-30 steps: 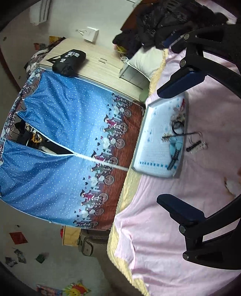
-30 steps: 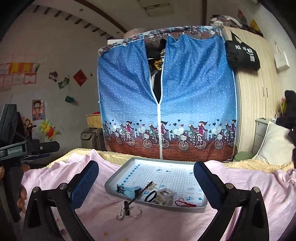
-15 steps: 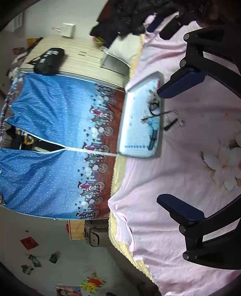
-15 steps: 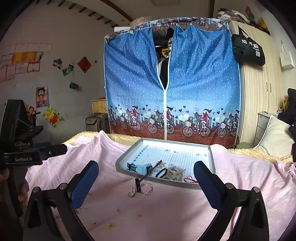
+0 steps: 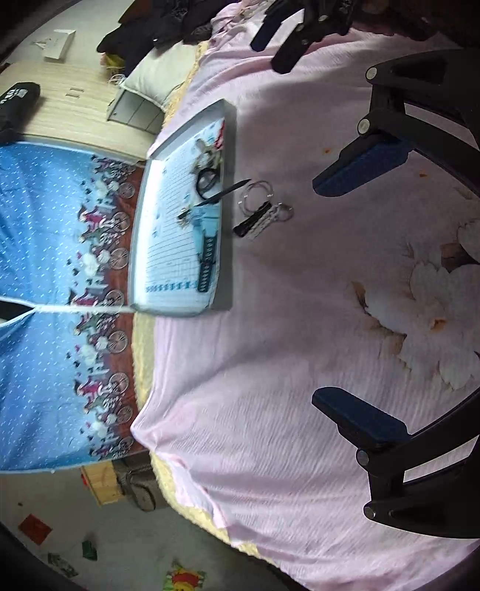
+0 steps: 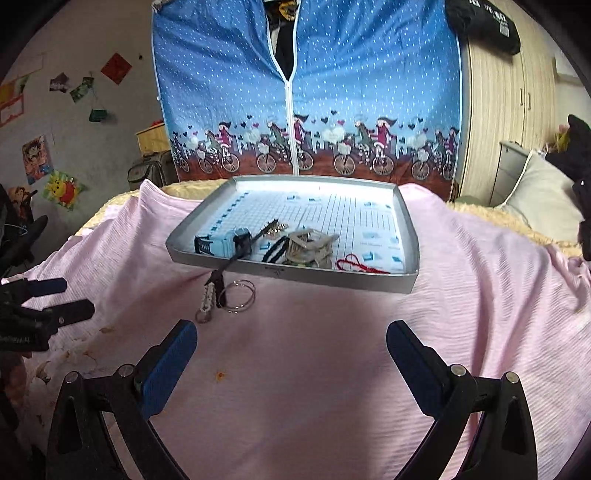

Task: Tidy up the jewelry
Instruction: 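Withdraw both tools from the tray toward the silver key rings, then grasp a silver key ring with the left tool while the right tool grasps another ring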

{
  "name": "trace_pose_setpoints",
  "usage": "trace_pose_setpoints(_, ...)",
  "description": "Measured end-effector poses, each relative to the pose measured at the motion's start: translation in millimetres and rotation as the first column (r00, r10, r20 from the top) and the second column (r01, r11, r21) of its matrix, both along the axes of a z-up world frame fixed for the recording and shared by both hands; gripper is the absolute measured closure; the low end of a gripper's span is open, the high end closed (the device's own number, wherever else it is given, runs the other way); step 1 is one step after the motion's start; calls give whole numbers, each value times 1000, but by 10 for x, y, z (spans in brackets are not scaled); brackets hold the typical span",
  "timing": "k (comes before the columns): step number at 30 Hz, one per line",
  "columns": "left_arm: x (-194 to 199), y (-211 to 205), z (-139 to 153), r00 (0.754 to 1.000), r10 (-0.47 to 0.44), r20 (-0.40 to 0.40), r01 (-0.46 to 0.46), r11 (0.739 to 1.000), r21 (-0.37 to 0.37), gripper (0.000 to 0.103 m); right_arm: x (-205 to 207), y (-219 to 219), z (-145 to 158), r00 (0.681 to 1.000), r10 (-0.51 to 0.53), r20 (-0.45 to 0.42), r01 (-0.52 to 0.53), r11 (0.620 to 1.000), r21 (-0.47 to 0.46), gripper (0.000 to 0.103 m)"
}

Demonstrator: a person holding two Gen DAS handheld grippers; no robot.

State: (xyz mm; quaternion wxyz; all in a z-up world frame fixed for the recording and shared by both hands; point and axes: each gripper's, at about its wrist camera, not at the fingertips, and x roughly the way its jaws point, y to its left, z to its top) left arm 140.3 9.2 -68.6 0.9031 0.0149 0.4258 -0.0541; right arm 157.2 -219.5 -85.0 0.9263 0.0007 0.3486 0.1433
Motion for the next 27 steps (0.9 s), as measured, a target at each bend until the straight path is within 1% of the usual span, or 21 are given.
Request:
trace_pose_setpoints(1,28,-12,-40,1000,-11,-22,11,1000,-1,2,29,-10,-28,1000,-6,-12,6,1000,4,0)
trace_pose_setpoints(4,101,-37,-109,998,-39,-53,38,999,-23,2,143,-45,-117,999,-10,-51,12,1000,28,0)
trace_pose_setpoints(7,179,-94,-146,995,-75,-62,72,996,-47,2,235,-73,-183,998,4,-69,-1,998,56,0)
trace_pose_setpoints(8,204,-121,-161,994,-87,-62,84,995,-47,2,258,-80,-210,997,12,-71,-8,998,57,2)
trace_pose_setpoints(10,267,-186,-227,991,-115,-71,112,993,-43,2,289,-81,-259,997,35,-74,-30,997,69,13)
trace_pose_setpoints(11,307,-224,-281,988,-131,-83,128,991,-39,2,306,-86,-300,996,45,-82,-39,996,75,15)
trace_pose_setpoints(13,364,-278,-384,982,-154,-107,151,988,-35,5,340,-86,-363,993,59,-100,-51,995,82,24)
trace_pose_setpoints(14,390,-296,-418,979,-166,-119,162,986,-38,9,356,-85,-389,992,64,-105,-56,995,85,27)
trace_pose_setpoints(15,418,-313,-451,976,-173,-129,169,985,-42,13,380,-77,-405,992,69,-109,-59,994,90,34)
trace_pose_setpoints(16,453,-323,-469,974,-181,-135,175,983,-54,15,394,-73,-415,991,78,-110,-67,993,99,39)
trace_pose_setpoints(18,499,-319,-474,972,-193,-133,183,979,-86,23,433,-59,-433,989,98,-107,-86,990,112,41)
trace_pose_setpoints(19,526,-328,-478,971,-200,-130,188,977,-101,25,457,-46,-442,989,111,-102,-98,988,121,45)
trace_pose_setpoints(21,573,-350,-484,968,-217,-130,201,972,-124,37,535,-2,-470,986,144,-88,-131,982,132,52)
trace_pose_setpoints(22,602,-380,-500,964,-231,-133,213,968,-135,39,579,28,-481,984,158,-85,-146,980,133,55)
trace_pose_setpoints(24,652,-419,-541,956,-255,-147,234,961,-145,51,686,101,-513,979,189,-79,-177,975,136,57)
trace_pose_setpoints(25,675,-446,-565,951,-266,-158,243,958,-153,54,743,138,-533,976,203,-83,-191,971,141,61)
trace_pose_setpoints(27,732,-464,-618,942,-284,-177,256,952,-167,66,831,209,-570,968,234,-92,-219,965,146,66)
